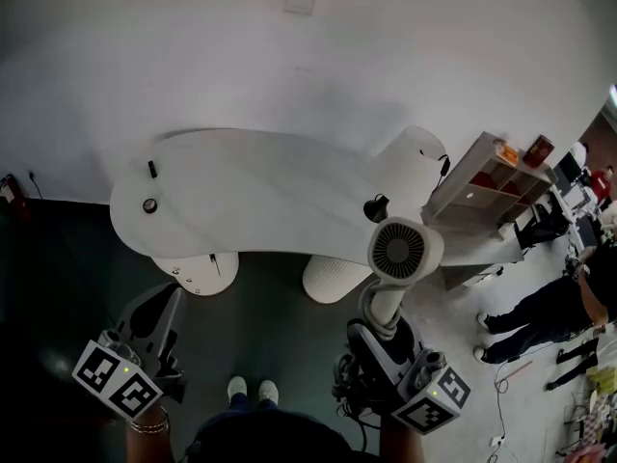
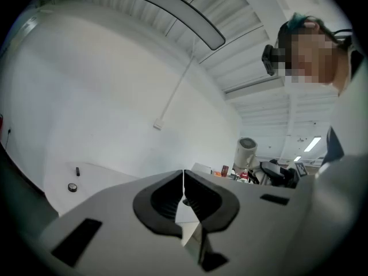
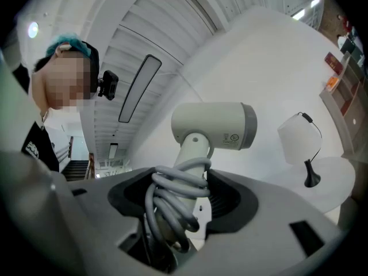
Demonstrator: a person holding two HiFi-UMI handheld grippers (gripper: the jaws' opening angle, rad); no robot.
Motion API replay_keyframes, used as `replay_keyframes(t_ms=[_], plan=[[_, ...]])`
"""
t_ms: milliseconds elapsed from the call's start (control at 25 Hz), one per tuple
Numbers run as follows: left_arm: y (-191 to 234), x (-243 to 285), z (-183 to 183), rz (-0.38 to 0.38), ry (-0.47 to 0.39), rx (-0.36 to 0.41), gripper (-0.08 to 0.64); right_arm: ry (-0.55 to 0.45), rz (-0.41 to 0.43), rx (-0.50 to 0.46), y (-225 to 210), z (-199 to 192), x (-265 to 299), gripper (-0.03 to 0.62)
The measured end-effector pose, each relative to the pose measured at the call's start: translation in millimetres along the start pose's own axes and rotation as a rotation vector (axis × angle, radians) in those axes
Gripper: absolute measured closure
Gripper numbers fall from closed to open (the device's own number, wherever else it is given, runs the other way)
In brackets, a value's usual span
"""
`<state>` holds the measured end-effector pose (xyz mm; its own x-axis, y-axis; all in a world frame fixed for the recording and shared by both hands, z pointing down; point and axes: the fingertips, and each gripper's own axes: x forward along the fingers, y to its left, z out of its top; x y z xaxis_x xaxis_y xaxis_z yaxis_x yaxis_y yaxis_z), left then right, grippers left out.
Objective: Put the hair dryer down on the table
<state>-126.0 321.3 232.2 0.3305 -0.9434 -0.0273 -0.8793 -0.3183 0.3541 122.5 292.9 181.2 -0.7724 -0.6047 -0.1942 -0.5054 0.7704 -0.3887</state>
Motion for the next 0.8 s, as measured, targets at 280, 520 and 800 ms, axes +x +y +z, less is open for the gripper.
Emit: replay_keyframes(t_ms=[280,520,800], plan=[[-2.4,4.5,-7.0,-0.011,0.018,-0.004,0.541,-0.046,0.02,0.091,7.8,11.5,6.0,0.307],[-11.0,10.7,-13.8,-0.018,0.033,0.001,0.543,-0.038,0.021,0.061,2.9,13.1,-2.9,0.307],[-20.7,16.4,-16.9,0.005,0.03,0.005,0.542,-0.012,0.057,0.05,-3.6,15.3,-10.6,0.307]])
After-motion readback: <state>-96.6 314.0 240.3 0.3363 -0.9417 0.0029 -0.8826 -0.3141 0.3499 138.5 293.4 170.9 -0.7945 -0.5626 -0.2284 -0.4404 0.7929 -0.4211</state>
